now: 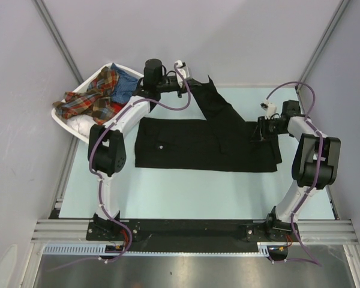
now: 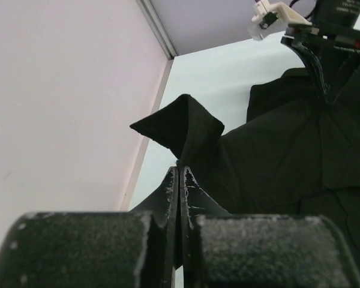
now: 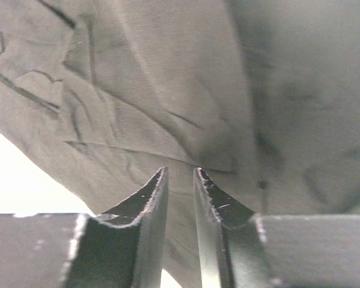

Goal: Fold and stack the long sleeve shirts
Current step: Fold the shirt

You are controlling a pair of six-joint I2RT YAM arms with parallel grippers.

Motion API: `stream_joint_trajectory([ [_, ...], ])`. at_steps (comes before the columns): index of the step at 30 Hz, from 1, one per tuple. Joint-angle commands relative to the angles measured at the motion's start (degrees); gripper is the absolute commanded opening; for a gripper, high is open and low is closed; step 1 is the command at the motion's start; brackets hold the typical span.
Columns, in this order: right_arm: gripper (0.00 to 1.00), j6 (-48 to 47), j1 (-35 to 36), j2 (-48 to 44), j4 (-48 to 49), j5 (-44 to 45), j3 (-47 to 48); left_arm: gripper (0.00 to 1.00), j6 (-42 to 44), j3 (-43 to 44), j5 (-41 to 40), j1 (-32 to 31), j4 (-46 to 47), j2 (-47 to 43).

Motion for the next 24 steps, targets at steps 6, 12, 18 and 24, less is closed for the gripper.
stream_joint_trajectory([
  [6,0.22,2.49,3.54,2.93,6.18,5.95,0.19,0.0,2.24,0.42,5.48,0.36,1.7,-4.8],
  [12,0.22,8.56,3.81,6.28,10.15,10.53,-0.16,0.0,4.79,-0.89,11.1,1.41,0.91,-8.57],
  [18,0.27,7.61,0.48,1.89,6.91,2.99,-0.34,0.0,23.12,-2.13,18.84,2.12,-21.37,-12.88],
  [24,0.28,-2.4,-2.6,-4.79,-2.75,1.04,0.19,0.0,60.29,-6.06,15.52,2.56,-55.39,-15.96],
])
